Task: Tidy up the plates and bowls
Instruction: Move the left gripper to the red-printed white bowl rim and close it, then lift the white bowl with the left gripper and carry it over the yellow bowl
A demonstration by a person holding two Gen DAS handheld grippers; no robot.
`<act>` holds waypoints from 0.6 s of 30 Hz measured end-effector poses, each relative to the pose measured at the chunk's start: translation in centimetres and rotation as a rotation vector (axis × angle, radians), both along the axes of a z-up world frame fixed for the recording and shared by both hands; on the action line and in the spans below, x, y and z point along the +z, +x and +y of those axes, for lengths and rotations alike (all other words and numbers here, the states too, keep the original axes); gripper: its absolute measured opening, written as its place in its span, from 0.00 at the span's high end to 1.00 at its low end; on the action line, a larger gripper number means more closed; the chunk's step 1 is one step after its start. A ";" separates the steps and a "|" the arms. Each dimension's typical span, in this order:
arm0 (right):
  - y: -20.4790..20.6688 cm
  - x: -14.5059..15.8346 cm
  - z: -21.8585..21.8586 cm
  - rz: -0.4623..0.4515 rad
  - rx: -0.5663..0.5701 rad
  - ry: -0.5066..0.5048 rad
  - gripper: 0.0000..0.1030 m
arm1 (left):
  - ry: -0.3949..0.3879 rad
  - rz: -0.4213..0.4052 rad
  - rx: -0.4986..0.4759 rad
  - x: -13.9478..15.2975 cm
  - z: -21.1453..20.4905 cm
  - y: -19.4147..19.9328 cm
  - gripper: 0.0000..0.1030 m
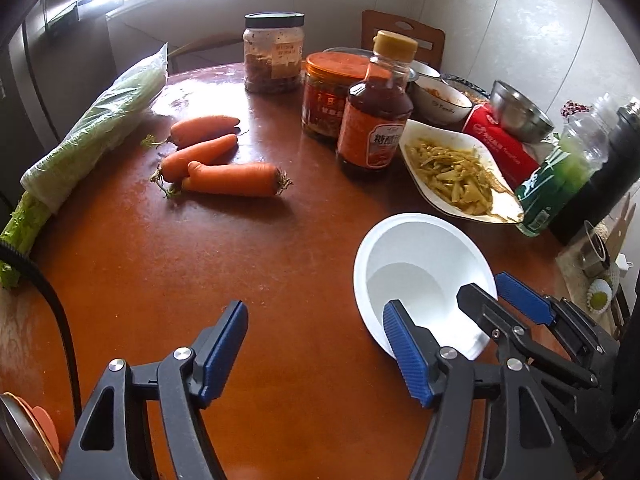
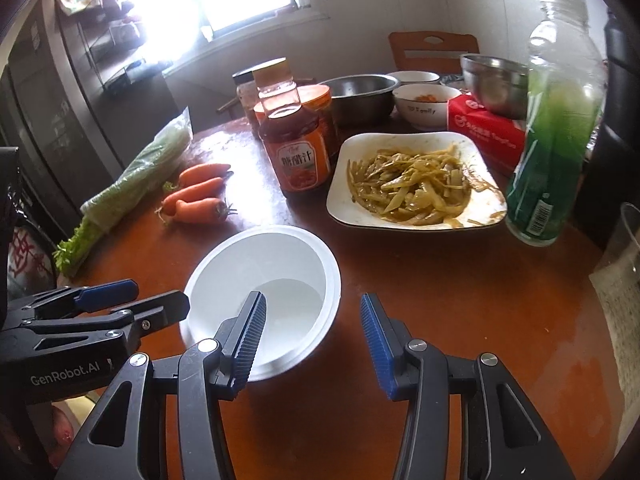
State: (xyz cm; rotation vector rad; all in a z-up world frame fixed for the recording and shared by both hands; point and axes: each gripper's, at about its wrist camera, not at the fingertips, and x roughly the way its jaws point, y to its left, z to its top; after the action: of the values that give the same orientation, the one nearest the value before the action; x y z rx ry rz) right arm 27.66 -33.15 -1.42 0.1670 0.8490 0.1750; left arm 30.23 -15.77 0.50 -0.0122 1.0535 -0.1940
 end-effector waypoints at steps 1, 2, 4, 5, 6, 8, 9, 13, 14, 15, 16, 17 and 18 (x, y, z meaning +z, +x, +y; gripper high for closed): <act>0.1 -0.1 0.1 0.003 0.003 -0.002 0.55 | -0.001 0.007 -0.002 -0.2 0.0 0.2 0.32; 0.2 -0.3 0.3 0.003 0.015 -0.004 0.57 | -0.008 0.017 -0.008 -0.5 -0.1 0.3 0.32; 0.3 -0.6 0.6 0.005 0.025 -0.018 0.62 | -0.014 0.029 -0.012 -0.9 -0.2 0.4 0.32; 0.3 -0.8 0.9 0.007 0.035 -0.035 0.66 | -0.018 0.039 -0.012 -1.1 -0.2 0.5 0.32; 0.3 -0.9 1.0 0.010 0.041 -0.040 0.70 | -0.027 0.050 -0.013 -1.2 -0.2 0.6 0.32; 0.1 -1.1 1.1 0.019 0.044 -0.050 0.70 | -0.057 0.072 -0.020 -1.4 0.1 0.6 0.34; -0.1 -1.0 1.2 0.018 0.046 -0.048 0.70 | -0.071 0.077 -0.022 -1.4 0.3 0.5 0.36; -1.1 -1.2 2.0 0.020 0.074 -0.044 0.70 | -0.112 0.093 -0.040 -1.5 0.7 -0.3 0.45; -1.3 -1.3 2.3 0.024 0.080 -0.043 0.70 | -0.104 0.095 -0.047 -1.6 0.6 -0.5 0.47; -1.5 -1.5 2.5 0.031 0.082 -0.046 0.70 | -0.099 0.093 -0.052 -1.5 0.6 -0.8 0.47; -1.8 -1.6 2.8 0.035 0.085 -0.050 0.70 | -0.093 0.090 -0.057 -1.4 0.7 -1.1 0.47; -2.1 -1.6 3.1 0.038 0.091 -0.049 0.70 | -0.081 0.088 -0.057 -1.4 0.8 -1.4 0.47; -2.4 -1.6 3.4 0.041 0.097 -0.049 0.70 | -0.063 0.084 -0.058 -1.3 0.9 -1.8 0.47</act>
State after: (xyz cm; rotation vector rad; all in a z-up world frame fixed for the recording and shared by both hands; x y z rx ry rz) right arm 25.28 -29.74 -3.02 0.0839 0.9020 0.2420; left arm 28.46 -14.85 -0.84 -0.0468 1.1321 -0.2809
